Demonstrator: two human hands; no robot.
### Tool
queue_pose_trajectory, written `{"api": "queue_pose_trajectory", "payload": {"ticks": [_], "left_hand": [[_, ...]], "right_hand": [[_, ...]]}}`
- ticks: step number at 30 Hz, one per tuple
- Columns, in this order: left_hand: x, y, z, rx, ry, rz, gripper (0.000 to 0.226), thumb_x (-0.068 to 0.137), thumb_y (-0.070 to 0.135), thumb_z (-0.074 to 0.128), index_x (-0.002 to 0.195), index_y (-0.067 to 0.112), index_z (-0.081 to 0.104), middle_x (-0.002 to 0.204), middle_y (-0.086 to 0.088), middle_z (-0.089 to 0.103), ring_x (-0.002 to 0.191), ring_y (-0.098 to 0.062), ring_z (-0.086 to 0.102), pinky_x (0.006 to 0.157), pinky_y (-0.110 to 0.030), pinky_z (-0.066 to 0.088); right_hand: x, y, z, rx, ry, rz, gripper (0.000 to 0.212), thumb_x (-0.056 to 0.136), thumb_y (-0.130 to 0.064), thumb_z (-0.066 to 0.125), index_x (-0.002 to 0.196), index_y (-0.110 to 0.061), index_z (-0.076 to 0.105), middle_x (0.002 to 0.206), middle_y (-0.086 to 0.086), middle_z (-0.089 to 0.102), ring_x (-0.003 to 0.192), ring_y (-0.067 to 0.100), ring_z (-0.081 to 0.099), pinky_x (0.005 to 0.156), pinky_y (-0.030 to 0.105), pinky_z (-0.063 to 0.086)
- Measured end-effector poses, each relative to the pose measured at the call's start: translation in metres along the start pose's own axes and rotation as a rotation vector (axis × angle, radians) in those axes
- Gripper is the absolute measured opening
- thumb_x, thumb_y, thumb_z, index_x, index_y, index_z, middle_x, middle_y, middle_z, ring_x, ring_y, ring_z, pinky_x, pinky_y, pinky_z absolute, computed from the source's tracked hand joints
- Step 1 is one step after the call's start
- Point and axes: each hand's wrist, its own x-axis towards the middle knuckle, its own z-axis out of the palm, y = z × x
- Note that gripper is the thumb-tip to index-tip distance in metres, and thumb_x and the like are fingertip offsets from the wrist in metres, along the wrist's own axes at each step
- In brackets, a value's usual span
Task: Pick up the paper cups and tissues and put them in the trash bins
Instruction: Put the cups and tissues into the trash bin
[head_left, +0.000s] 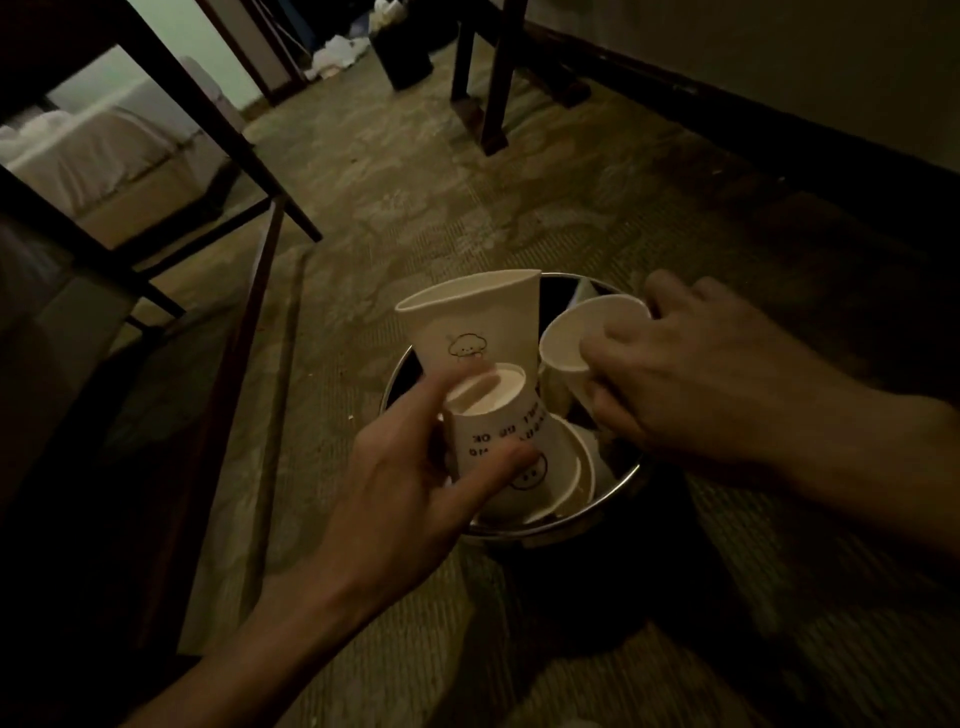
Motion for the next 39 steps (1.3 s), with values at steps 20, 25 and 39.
{"api": "queue_pose_trajectory", "payload": {"ticks": [20, 25, 39], "left_hand": [[0.014, 0.069, 0.0, 0.324, 0.181, 0.303, 0.022, 0.094, 0.038, 0.057, 0.087, 0.017, 0.055, 0.076, 0.009, 0.053, 0.067, -0.001, 0.053, 0.057, -0.016, 0.044], [0.026, 0.142, 0.085, -0.041, -0.198, 0.421, 0.03, 0.095, 0.031, 0.06, 0.069, 0.016, 0.058, 0.056, 0.008, 0.052, 0.052, -0.008, 0.053, 0.05, -0.016, 0.037], [0.007, 0.136, 0.364, 0.052, -1.055, 0.225, 0.071, 0.091, 0.032, 0.067, 0.15, 0.024, 0.03, 0.139, -0.014, 0.052, 0.118, -0.028, 0.054, 0.088, -0.032, 0.045]], "right_hand": [[-0.08, 0.019, -0.002, 0.471, 0.19, 0.185, 0.036, 0.091, -0.041, 0.04, 0.099, -0.016, 0.065, 0.092, 0.0, 0.063, 0.083, 0.021, 0.058, 0.065, 0.035, 0.044], [-0.171, 0.051, 0.006, 0.602, 0.132, 0.502, 0.026, 0.081, -0.042, 0.049, 0.083, -0.02, 0.062, 0.075, -0.006, 0.06, 0.068, 0.012, 0.058, 0.062, 0.038, 0.049], [-0.351, 0.097, 0.135, 0.652, -0.083, 1.239, 0.046, 0.086, -0.03, 0.071, 0.13, -0.023, 0.058, 0.114, 0.004, 0.064, 0.097, 0.017, 0.06, 0.075, 0.022, 0.042]]}}
